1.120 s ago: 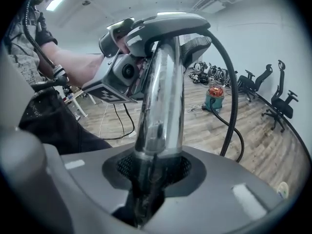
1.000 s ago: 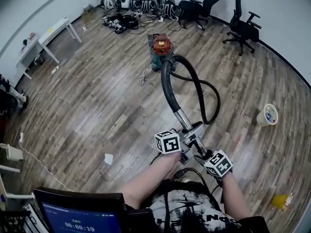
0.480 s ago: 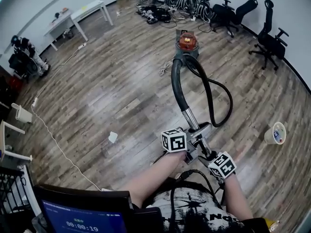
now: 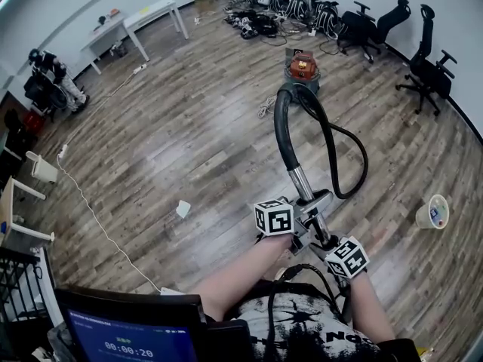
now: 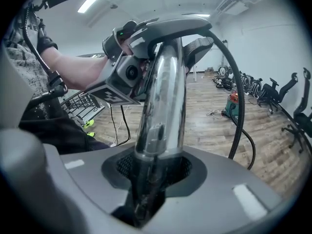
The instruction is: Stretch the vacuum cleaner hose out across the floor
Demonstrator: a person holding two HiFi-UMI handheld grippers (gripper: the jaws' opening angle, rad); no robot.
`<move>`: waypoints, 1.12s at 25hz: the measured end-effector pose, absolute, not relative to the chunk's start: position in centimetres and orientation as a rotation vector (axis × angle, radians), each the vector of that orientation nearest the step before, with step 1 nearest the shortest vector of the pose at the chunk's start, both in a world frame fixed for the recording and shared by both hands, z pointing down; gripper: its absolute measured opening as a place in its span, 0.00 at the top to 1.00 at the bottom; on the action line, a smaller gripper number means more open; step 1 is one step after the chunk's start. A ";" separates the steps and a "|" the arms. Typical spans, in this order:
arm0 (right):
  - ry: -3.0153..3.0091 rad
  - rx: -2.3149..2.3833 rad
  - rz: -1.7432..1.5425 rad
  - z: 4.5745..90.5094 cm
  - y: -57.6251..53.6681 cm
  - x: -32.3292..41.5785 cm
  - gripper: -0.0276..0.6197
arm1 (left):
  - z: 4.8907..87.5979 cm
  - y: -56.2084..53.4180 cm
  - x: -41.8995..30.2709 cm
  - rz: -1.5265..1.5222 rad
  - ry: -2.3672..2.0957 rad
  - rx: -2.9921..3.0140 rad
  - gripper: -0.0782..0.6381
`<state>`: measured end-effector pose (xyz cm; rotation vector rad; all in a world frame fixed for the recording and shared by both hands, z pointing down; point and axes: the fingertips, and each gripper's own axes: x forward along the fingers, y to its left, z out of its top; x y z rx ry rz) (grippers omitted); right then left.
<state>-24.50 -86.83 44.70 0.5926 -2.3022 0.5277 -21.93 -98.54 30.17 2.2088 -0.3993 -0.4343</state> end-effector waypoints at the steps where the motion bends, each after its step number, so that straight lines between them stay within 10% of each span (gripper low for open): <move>1: -2.298 0.598 0.523 44.6 -86.7 -24.7 0.76 | 30.0 -98.3 -22.2 -0.440 -0.399 2.210 0.77; 28: -2.122 0.796 0.470 45.1 -71.6 -30.1 0.77 | 31.2 -83.2 -29.1 -0.528 -0.294 2.102 0.77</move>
